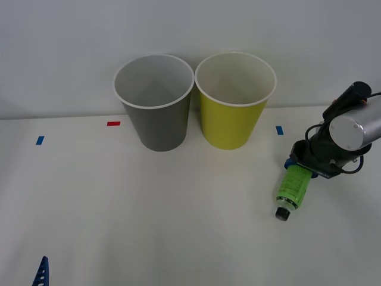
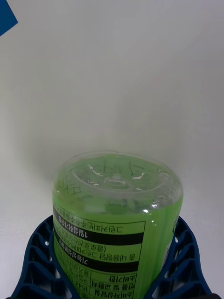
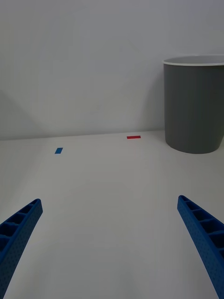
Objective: Put cans in the gray bin and PET bottles in the light green bin.
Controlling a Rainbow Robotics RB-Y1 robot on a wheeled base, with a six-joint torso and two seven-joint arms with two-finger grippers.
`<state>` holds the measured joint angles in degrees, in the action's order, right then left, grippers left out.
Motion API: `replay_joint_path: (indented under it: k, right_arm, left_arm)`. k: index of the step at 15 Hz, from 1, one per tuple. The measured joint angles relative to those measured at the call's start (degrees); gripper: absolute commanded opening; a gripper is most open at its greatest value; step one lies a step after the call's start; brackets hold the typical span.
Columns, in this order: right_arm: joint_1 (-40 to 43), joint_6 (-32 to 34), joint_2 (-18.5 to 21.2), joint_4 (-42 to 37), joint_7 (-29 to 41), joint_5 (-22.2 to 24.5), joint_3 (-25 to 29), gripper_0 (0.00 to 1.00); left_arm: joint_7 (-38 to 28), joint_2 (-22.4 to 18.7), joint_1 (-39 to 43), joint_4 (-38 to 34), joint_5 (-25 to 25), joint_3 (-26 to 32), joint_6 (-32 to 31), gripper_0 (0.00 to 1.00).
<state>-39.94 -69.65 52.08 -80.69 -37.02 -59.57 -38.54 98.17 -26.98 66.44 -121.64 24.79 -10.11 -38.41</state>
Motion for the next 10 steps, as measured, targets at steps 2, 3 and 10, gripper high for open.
replay_joint_path:
  k: [2, 3, 10]
  right_arm:
    - [0.3, -1.3, 0.3, -1.2, -0.6, 0.3, 1.2, 0.00]
    - [1.4, -1.8, 0.4, -2.5, -1.4, 1.1, 3.3, 0.00]
    - [13.6, -5.0, -3.9, -9.4, -23.7, 4.5, 27.2, 0.00]
  left_arm:
    - [0.0, 0.0, 0.0, 0.0, 0.0, 0.0, 0.0, 1.00]
    - [0.0, 0.0, 0.0, 0.0, 0.0, 0.0, 0.0, 1.00]
    - [0.0, 0.0, 0.0, 0.0, 0.0, 0.0, 0.0, 1.00]
